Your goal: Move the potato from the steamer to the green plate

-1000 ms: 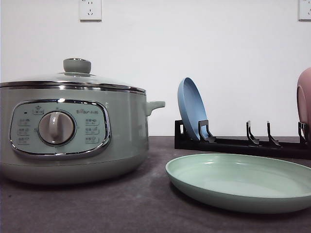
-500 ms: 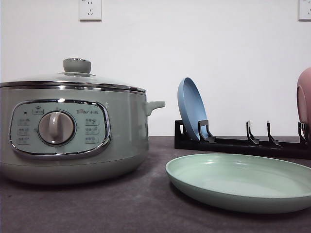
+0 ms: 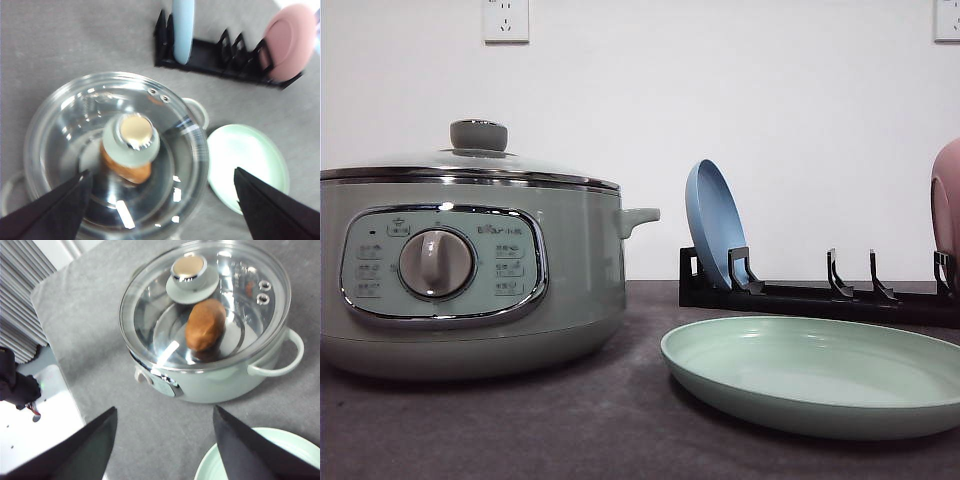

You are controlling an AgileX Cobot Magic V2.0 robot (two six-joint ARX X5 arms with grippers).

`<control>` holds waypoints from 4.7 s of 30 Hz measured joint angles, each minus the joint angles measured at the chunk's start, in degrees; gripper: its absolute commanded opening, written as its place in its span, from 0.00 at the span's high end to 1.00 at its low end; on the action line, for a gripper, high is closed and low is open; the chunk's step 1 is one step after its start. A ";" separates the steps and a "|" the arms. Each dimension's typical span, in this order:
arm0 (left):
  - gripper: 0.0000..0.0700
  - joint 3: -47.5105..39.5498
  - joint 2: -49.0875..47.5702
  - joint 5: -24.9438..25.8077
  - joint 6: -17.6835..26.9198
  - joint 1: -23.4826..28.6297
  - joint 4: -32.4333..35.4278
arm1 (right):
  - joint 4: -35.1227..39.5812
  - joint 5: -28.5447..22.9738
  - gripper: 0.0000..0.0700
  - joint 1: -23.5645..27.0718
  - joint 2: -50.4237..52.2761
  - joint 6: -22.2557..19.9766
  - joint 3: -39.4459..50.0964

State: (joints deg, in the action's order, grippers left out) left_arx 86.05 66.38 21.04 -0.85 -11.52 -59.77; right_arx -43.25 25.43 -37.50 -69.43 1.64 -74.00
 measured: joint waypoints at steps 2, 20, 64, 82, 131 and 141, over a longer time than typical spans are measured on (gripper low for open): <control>0.19 3.71 3.91 -2.59 0.47 -1.72 -2.00 | -0.19 0.00 0.46 0.00 0.00 -0.24 0.00; 0.20 10.44 25.16 -15.12 3.11 -10.32 -4.74 | -0.82 0.00 0.46 0.00 0.00 -0.39 0.00; 0.63 10.50 29.58 -17.83 3.05 -11.81 -4.62 | -0.85 -0.32 0.46 0.00 0.00 -1.16 0.00; 0.99 10.95 29.58 -17.95 3.48 -11.86 -5.48 | -0.82 -0.33 0.46 0.00 0.00 -1.24 0.00; 0.99 10.52 12.32 -22.84 2.89 12.52 -9.92 | -0.29 -2.91 0.40 -0.18 -1.20 0.23 0.00; 0.99 10.52 12.32 -22.84 2.91 13.65 -9.92 | -0.41 -3.05 0.38 -2.72 -15.48 0.77 -11.19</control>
State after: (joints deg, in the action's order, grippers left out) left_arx 96.57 78.70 -1.80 2.07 2.14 -69.69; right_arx -43.66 22.38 -40.22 -84.91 2.42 -85.19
